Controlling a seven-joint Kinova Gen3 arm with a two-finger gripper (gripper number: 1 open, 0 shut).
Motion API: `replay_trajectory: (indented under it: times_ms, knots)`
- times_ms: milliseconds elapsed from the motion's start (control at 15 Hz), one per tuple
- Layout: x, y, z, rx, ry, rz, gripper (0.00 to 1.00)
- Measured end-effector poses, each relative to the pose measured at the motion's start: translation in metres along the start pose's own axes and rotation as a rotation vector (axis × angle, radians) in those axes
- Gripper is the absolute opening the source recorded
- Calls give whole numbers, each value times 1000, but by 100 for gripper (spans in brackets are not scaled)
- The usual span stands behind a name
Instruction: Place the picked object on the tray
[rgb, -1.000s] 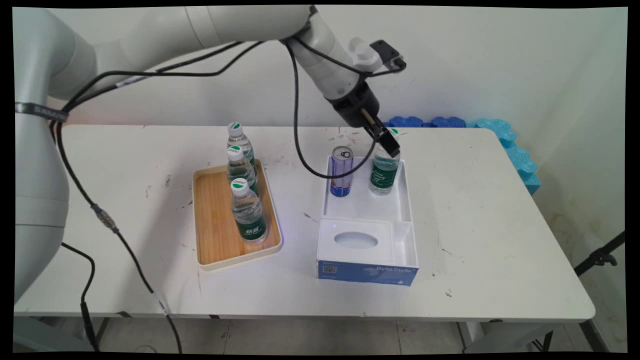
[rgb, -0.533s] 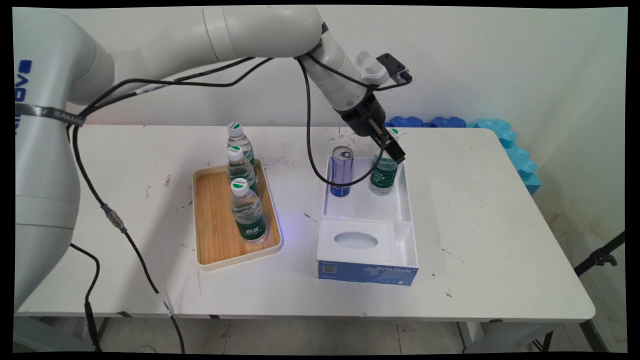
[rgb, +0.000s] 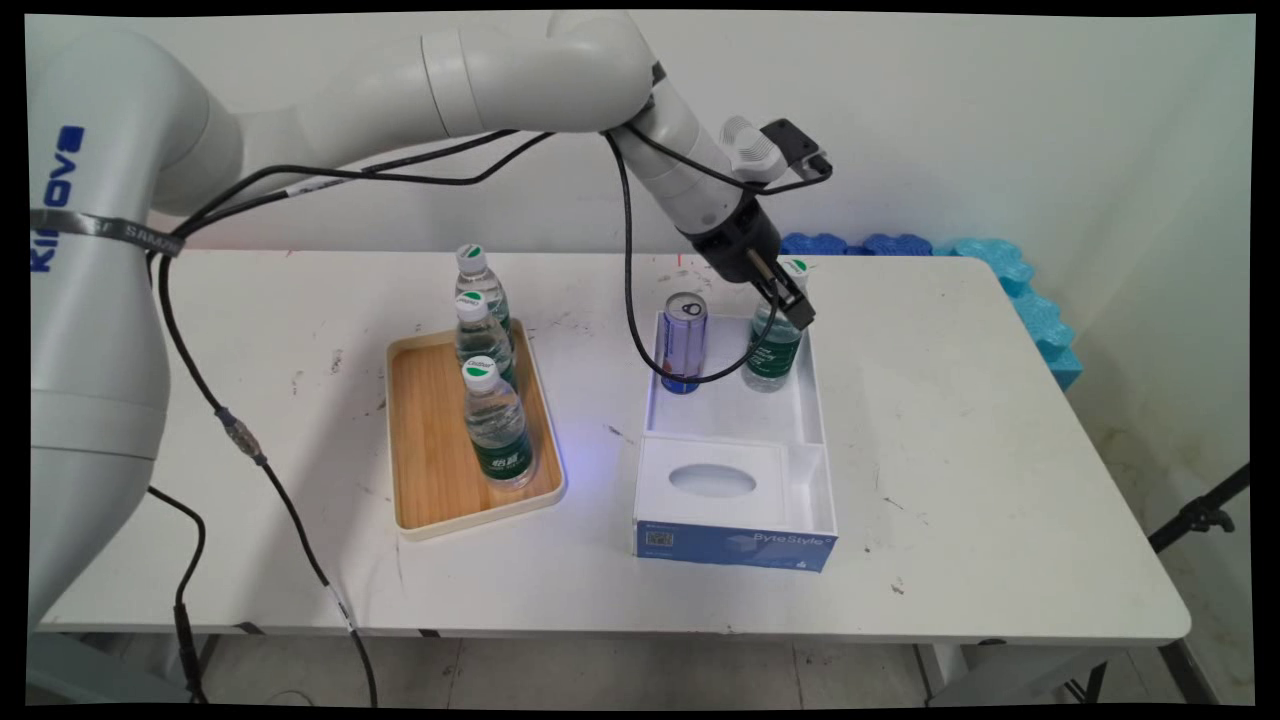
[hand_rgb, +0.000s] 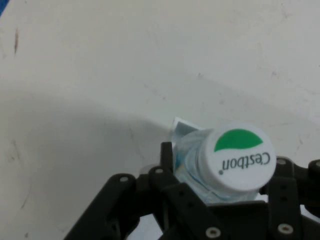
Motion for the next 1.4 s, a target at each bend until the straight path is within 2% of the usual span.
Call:
replay_trajectory:
  times_ms: [200,400,867,1133,1400]
  knots:
    - [0,3,-3,-9,6,8,0]
    - [3,7,-24,-17,26,2,0]
    - [1,18,-126,-29,86,3,0]
    - [-16,17,-198,-30,109,35,0]
    - [-36,10,-251,-29,117,50,0]
